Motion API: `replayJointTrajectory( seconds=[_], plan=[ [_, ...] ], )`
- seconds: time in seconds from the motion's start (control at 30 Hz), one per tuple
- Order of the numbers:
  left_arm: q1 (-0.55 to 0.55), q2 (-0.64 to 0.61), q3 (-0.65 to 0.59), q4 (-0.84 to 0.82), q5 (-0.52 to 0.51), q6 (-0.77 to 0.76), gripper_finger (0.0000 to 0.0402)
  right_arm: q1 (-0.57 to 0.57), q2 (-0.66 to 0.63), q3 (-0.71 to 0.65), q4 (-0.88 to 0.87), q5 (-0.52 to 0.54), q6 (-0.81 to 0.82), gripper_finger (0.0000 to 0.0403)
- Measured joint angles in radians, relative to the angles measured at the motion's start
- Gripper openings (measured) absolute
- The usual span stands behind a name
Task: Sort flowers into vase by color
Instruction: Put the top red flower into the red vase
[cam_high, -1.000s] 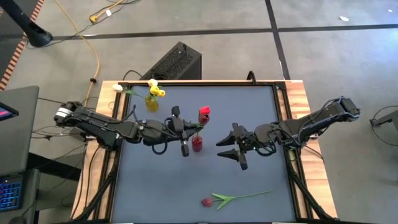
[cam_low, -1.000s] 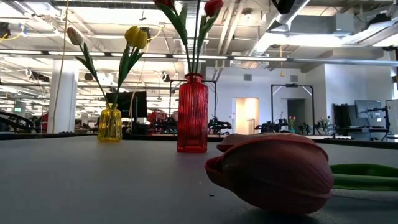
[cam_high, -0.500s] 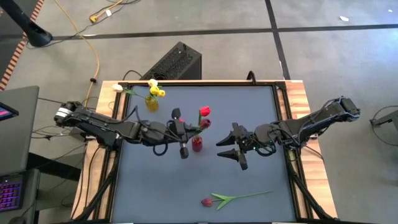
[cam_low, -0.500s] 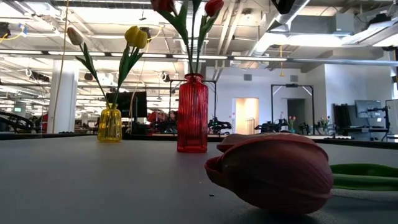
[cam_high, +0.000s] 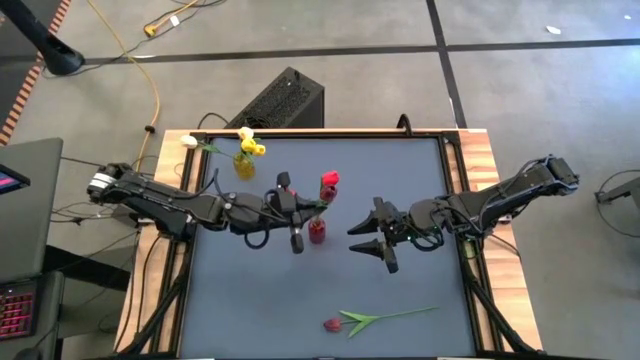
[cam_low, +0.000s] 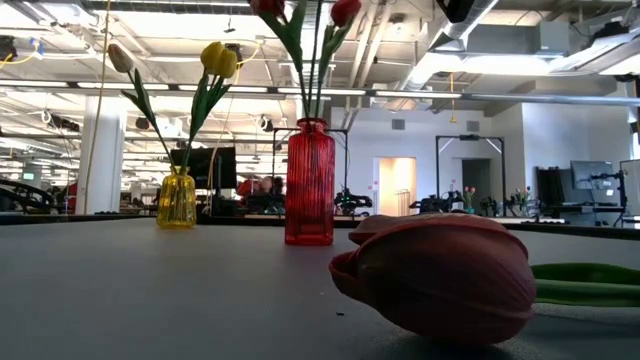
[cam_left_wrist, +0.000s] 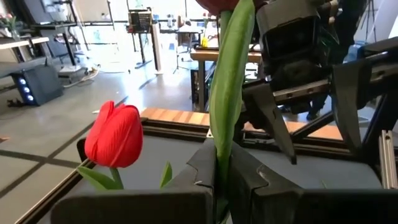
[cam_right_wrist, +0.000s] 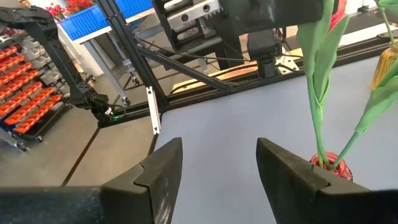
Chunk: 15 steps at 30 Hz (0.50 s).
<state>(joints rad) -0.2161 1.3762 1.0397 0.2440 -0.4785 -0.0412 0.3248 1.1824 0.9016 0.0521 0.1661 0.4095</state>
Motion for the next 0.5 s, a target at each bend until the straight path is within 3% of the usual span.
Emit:
replayJointTrajectory(
  seconds=[0.5],
  plan=[
    [-0.018,0.000,0.000,0.016,-0.006,-0.109,0.0000,0.000,0.000,0.000,0.000,0.000,-0.003,0.0232]
  ],
)
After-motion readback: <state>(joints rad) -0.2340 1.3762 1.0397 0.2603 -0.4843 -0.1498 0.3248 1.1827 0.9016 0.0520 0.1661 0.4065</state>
